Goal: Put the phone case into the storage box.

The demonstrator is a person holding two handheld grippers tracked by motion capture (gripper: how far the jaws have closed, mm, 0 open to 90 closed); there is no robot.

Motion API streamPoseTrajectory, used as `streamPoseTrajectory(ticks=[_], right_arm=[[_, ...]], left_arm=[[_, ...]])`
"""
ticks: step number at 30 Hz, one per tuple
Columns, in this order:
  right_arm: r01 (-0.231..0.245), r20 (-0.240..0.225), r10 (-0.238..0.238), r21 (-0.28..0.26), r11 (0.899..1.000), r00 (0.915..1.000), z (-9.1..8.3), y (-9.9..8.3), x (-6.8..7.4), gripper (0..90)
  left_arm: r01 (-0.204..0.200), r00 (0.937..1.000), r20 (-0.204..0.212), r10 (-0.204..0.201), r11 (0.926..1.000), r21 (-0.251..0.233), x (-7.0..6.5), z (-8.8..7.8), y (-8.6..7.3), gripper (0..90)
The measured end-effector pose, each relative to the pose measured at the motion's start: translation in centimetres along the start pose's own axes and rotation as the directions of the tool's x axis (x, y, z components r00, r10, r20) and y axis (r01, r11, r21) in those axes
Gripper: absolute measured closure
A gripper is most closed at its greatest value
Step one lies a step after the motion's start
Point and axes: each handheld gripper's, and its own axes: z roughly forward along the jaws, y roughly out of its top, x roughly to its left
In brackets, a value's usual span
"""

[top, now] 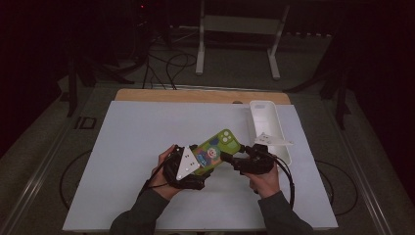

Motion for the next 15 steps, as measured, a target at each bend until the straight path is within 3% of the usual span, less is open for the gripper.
streamPoseTrajectory(ticks=[9, 15], right_arm=[[-0.032, -0.016, 0.032, 0.000, 0.999, 0.9993, 0.28, 0.00, -0.15, 36.4], [-0.063, -0.047, 0.063, -0.010, 0.998, 0.9969, 0.24, 0.12, -0.39, 43.7]], left_arm=[[0.002, 0.9998, 0.022, -0.002, 1.0000, -0.008, 0.07, 0.04, 0.00, 15.8], [0.000, 0.9995, 0.032, 0.000, 0.9998, -0.018, -0.13, 0.11, 0.05, 15.7]])
